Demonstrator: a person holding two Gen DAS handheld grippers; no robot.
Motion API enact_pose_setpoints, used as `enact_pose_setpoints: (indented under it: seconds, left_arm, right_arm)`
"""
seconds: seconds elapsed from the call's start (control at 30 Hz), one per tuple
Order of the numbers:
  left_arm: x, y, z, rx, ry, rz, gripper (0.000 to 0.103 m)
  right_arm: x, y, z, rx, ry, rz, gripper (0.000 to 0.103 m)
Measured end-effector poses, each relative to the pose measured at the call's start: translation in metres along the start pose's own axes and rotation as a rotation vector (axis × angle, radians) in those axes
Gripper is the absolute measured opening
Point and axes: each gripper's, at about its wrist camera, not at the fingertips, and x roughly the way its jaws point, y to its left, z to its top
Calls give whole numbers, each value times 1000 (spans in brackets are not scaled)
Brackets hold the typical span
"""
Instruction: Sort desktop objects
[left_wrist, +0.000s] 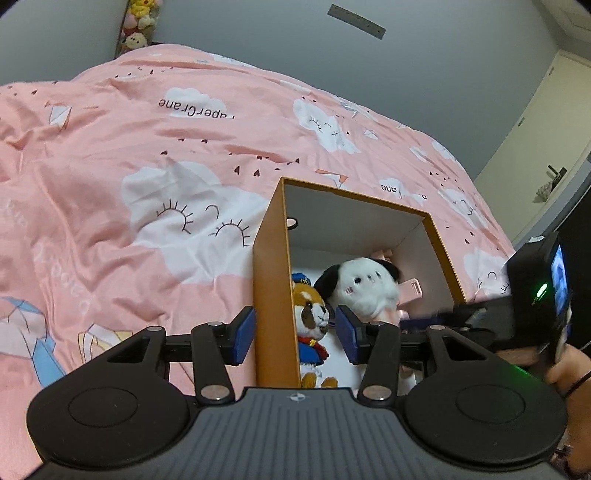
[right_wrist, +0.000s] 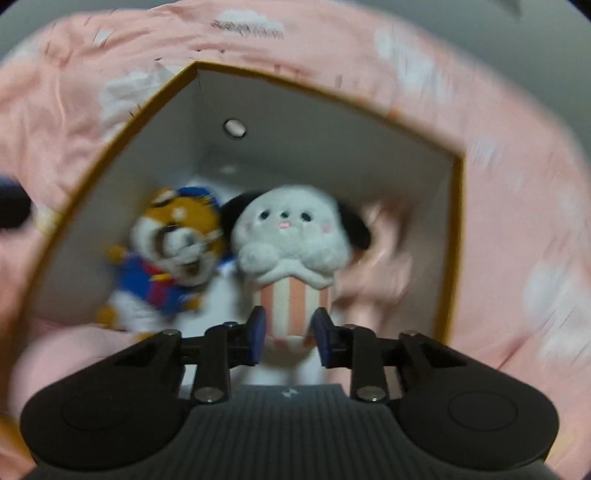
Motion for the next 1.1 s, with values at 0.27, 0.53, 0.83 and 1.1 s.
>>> enact_pose_setpoints:
  seconds: [0.27,0.53,0.83,1.1]
  left_arm:
    - [-2,12,-5,-29,-1,-25,56]
    - [-6,21,-8,-51,-12,-13,56]
    - [-3,29,-9,-71,0,-5,56]
    - [-4,17,-12,-33,2,0,56]
  right_arm:
    - [-29,9,-10,-50,-64,23,47]
    - [-13,16,15,-165,-158,-63,64]
    - [15,3,15,-261,-95,-17,62]
    - [1,12,-6,-362,-163,50,57]
